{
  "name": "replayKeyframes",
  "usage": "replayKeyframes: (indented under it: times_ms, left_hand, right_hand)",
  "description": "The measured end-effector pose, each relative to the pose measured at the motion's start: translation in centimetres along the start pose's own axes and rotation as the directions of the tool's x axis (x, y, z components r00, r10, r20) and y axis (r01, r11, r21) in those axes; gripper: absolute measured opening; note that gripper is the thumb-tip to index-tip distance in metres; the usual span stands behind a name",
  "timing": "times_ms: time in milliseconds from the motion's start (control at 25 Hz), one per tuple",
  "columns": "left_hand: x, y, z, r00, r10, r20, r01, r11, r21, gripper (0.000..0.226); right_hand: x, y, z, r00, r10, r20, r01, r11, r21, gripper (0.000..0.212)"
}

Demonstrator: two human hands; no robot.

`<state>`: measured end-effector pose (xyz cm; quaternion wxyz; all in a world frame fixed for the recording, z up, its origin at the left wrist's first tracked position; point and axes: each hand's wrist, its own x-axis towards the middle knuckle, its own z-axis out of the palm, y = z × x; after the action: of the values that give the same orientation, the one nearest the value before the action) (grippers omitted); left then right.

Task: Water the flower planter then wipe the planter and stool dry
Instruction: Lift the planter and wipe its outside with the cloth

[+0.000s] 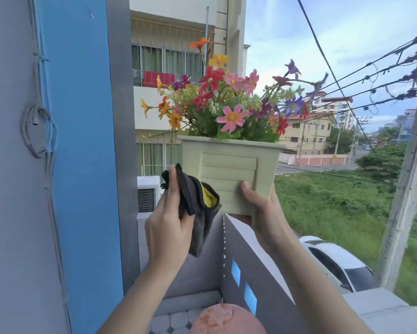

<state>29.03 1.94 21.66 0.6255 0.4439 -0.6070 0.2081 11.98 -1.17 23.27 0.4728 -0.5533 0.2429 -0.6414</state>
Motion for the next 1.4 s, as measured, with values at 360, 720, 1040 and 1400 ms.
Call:
replayKeyframes:
  times_ms: [360,720,1040,1400]
  left_hand:
    - [-1.4,-0.8,0.8,0.984,-0.097,0.150,0.096,0.995,0.011,0.087]
    - [3.7,-1.9,-2.3,0.966,-0.164,-0.201,0.172,0.985,0.025,0.050]
    - [8.5,-0.4,-1.2,0.820,0.571,0.039,-0.531,0.733,0.425,0.035]
    - [11.2,5.2,0.8,0.593,0.714,0.372,-0.805,0.514,0.296,0.029]
  right_hand:
    - [0.6,0.4,0.0,1.000,0.010,-0.019,-0.010,1.000,-0.020,0.077]
    - [0.8,0.8,-1.6,0.999,0.031,-0.022,-0.032,0.998,-0.060,0.075]
    - [0.3,1.6,-1.1,0.996,0.082,-0.017,-0.083,0.994,-0.065,0.081]
    - [1.0,2.6,0.9,0.996,0.081,-0.039,-0.083,0.995,-0.049,0.084]
